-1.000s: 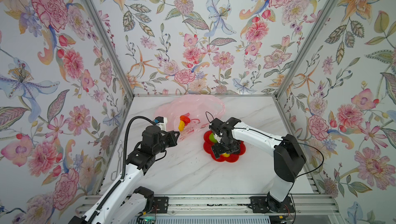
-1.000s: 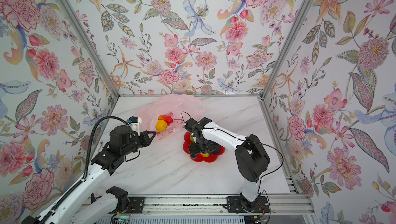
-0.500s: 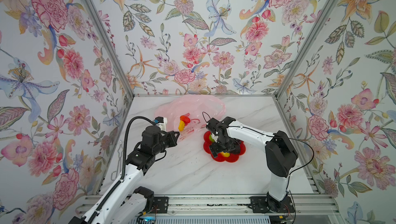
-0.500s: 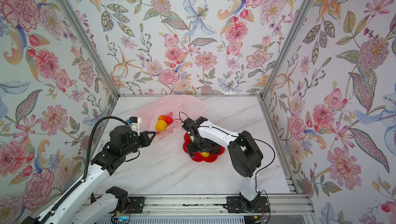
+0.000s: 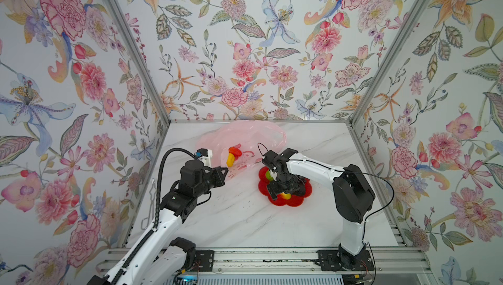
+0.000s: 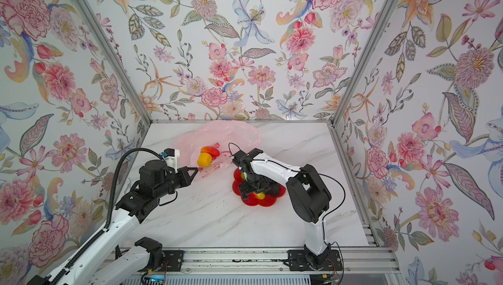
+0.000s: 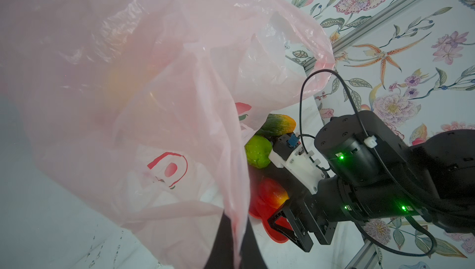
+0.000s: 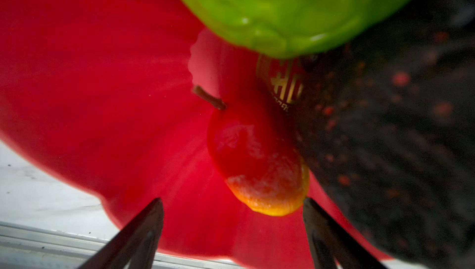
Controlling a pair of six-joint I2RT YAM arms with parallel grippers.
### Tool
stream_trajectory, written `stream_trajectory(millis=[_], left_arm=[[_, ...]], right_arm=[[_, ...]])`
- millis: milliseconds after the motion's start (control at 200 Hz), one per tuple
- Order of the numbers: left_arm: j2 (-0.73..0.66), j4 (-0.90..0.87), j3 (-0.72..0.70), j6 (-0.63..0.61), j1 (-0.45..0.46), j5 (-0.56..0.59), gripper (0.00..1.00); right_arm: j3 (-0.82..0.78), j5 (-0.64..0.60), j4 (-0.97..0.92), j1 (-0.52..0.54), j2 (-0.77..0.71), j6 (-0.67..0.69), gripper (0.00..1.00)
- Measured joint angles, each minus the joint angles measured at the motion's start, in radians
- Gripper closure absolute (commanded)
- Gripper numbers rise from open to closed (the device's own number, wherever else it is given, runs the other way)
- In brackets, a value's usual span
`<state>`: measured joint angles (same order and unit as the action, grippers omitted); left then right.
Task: Place the fruits into the plastic bag
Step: Pick up the fruit from the plate.
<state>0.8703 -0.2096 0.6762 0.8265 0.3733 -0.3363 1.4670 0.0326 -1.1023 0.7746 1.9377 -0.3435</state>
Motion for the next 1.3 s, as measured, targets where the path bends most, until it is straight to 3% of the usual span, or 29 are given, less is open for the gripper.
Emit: stream_trajectory(millis=[566,1301], left_arm=[[-0.001,0.0,-0.002,0.004,0.0,0.0,1.0],[-0.053,-0.001,-0.037,0.031,0.0,0.004,1.0]], right_arm=[[0.0,0.009,0.038,-0.006,0.034,0.0,0.17],[-0.043,0.038,0.141,-0.018,0.03,-0.005,0.57]])
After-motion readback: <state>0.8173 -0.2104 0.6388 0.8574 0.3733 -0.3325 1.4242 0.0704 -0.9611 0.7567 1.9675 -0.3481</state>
